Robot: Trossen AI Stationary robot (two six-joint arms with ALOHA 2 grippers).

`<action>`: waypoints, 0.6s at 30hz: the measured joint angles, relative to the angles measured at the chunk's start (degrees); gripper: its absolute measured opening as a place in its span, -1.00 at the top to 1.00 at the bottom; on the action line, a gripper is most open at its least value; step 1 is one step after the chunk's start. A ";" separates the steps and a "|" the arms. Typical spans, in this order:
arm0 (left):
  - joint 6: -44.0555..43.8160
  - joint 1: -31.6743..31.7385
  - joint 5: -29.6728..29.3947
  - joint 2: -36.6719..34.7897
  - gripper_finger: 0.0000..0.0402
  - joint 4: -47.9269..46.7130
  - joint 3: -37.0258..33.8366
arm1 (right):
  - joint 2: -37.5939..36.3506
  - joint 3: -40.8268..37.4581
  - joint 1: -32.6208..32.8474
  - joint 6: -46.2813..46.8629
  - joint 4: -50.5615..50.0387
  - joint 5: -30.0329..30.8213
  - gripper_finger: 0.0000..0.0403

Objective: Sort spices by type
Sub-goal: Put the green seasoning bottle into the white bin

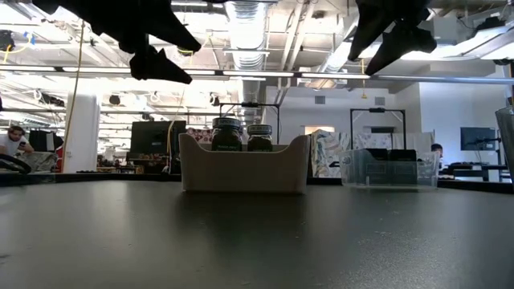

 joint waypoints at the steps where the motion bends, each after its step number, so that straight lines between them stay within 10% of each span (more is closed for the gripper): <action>1: -0.53 0.00 0.13 0.00 -0.99 0.04 0.02 | 0.00 0.00 0.00 -0.91 0.00 0.01 -0.27; 18: -9.12 -13.16 -18.14 10.34 -0.98 -26.61 20.55 | -0.04 -0.02 17.43 -10.33 -1.42 13.04 -0.27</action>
